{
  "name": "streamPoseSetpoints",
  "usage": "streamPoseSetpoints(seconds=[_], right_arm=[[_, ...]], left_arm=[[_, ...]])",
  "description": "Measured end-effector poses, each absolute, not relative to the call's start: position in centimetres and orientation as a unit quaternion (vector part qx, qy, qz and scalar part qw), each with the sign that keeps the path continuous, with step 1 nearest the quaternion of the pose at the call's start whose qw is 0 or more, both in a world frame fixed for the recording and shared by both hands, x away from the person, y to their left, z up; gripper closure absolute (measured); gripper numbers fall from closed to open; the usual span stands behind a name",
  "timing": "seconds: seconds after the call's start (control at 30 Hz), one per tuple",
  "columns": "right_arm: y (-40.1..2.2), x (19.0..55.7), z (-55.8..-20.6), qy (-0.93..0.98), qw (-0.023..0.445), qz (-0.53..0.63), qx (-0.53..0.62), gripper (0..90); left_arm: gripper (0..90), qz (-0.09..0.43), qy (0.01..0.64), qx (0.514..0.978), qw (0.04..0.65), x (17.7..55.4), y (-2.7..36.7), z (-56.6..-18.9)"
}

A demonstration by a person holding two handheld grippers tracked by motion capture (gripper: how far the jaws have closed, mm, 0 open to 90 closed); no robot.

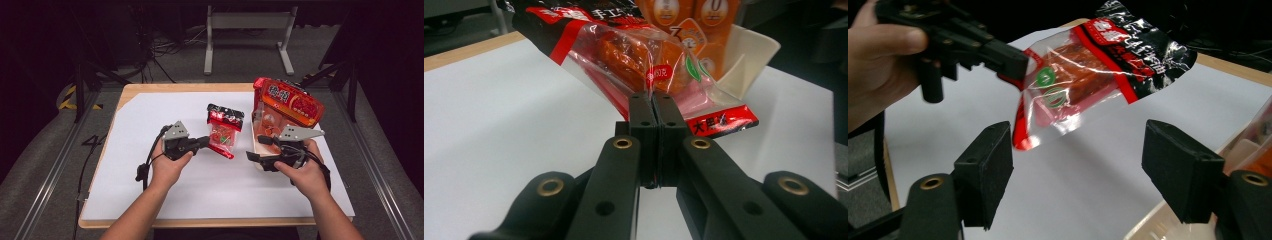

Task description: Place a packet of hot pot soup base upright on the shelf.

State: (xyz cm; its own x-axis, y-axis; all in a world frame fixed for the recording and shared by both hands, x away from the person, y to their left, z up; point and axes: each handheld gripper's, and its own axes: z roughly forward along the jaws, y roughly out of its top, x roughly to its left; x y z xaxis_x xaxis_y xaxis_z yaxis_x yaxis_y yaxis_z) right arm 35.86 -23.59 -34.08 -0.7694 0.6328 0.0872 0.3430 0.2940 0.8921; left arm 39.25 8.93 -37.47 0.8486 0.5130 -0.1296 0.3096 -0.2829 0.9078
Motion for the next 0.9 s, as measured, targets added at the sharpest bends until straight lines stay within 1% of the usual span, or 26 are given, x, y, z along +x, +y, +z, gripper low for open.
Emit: streamPoseSetpoints(seconds=[0.13, 0.4, 0.6, 0.77, 0.9], right_arm=[[-22.9, 36.4, -34.7, 0.787, 0.140, 0.505, 0.324, 28.0], [-21.9, 36.3, -35.2, 0.798, 0.121, 0.507, 0.303, 24.0], [-21.8, 36.1, -35.2, 0.799, 0.108, 0.505, 0.307, 22.3], [-21.7, 36.1, -35.5, 0.799, 0.085, 0.509, 0.308, 21.5], [-21.8, 36.3, -35.7, 0.802, 0.079, 0.503, 0.313, 21.4]], left_arm=[[89.0, 0.101, 0.254, 0.790, 0.548, 37.9, 9.1, -37.1], [89.0, 0.106, 0.243, 0.788, 0.556, 36.4, 9.2, -36.5], [88.9, 0.107, 0.237, 0.789, 0.557, 35.9, 9.0, -36.4], [88.9, 0.109, 0.221, 0.791, 0.561, 35.7, 8.8, -36.3], [88.9, 0.108, 0.213, 0.791, 0.563, 35.6, 8.6, -36.4]])
